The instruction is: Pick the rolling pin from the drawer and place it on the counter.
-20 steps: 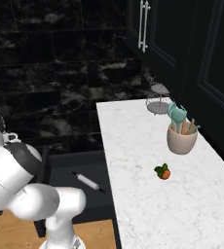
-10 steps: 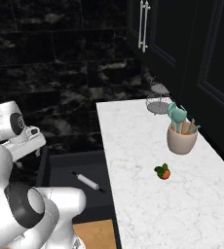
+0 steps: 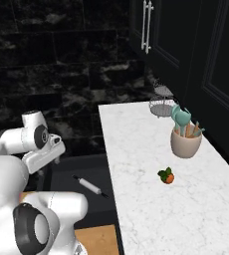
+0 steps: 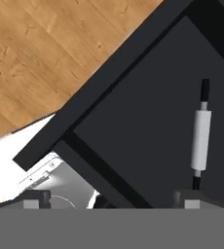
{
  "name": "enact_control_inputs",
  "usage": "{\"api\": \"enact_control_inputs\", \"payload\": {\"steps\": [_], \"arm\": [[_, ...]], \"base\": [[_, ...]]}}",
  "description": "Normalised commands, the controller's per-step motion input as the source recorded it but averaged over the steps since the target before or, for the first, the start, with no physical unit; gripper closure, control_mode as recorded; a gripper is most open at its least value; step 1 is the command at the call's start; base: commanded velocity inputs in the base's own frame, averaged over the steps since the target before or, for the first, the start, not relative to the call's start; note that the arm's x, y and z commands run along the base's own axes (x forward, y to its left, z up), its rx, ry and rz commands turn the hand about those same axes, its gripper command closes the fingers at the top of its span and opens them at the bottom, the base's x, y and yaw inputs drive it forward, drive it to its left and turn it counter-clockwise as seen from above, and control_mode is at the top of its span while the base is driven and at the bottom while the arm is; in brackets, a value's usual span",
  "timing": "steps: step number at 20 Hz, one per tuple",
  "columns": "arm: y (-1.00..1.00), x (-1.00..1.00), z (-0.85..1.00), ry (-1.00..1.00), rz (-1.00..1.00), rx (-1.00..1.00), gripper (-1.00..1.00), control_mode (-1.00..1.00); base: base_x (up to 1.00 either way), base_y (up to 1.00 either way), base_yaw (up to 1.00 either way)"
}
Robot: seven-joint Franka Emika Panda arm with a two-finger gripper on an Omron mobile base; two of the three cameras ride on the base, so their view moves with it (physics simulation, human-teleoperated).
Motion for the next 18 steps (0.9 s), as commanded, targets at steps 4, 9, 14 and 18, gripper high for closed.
{"api": "enact_control_inputs", "payload": {"steps": [4,9,14,18], "arm": [[-0.04,0.31,-0.41,0.00,-0.13,-0.02,-1.00,-1.00],[-0.45,0.25,-0.28,-0.03,-0.03,0.00,-1.00,-1.00],[-0.50,0.35,-0.25,-0.01,0.00,0.00,-1.00,-1.00],[0.00,0.13,-0.47,0.00,0.00,0.00,-1.00,-1.00]], "base": [[0.00,0.00,0.00],[0.00,0.00,0.00],[0.00,0.00,0.00],[0.00,0.00,0.00]]}}
